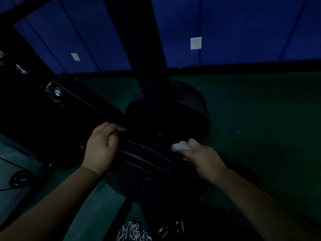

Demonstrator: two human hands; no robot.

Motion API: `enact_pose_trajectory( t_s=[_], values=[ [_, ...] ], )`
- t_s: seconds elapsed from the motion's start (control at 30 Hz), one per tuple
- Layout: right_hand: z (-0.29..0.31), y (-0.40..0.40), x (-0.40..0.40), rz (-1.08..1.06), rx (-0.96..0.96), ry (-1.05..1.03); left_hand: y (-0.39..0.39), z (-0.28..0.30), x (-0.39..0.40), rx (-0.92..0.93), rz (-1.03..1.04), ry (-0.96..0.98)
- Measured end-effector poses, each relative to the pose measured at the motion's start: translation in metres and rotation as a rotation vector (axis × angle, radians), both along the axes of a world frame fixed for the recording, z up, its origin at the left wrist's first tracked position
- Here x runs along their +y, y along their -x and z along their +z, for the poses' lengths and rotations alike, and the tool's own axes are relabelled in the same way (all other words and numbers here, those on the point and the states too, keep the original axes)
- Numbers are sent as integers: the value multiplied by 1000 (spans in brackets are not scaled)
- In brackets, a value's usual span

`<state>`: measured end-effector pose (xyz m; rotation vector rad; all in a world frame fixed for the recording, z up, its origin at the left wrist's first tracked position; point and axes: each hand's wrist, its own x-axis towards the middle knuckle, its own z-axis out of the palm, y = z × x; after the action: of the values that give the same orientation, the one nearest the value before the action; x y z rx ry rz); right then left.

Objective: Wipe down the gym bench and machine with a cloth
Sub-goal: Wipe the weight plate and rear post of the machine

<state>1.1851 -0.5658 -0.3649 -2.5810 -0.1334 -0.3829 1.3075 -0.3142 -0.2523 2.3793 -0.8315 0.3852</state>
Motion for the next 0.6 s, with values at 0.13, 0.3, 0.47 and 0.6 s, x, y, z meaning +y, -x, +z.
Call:
enact_pose_trajectory(
  t_s=[0.13,0.3,0.47,0.6],
  values=[
    [21,-4,-5,-113,-348,-155,-3,-3,7,56,22,43],
    [61,-31,9,-200,-457,-361,-1,0,4,85,44,50],
    [26,-25,1,-291,-135,-319,2,-1,1,70,43,17],
    [17,-16,-12,-436,-58,-378,6,-2,0,37,66,23]
  ],
)
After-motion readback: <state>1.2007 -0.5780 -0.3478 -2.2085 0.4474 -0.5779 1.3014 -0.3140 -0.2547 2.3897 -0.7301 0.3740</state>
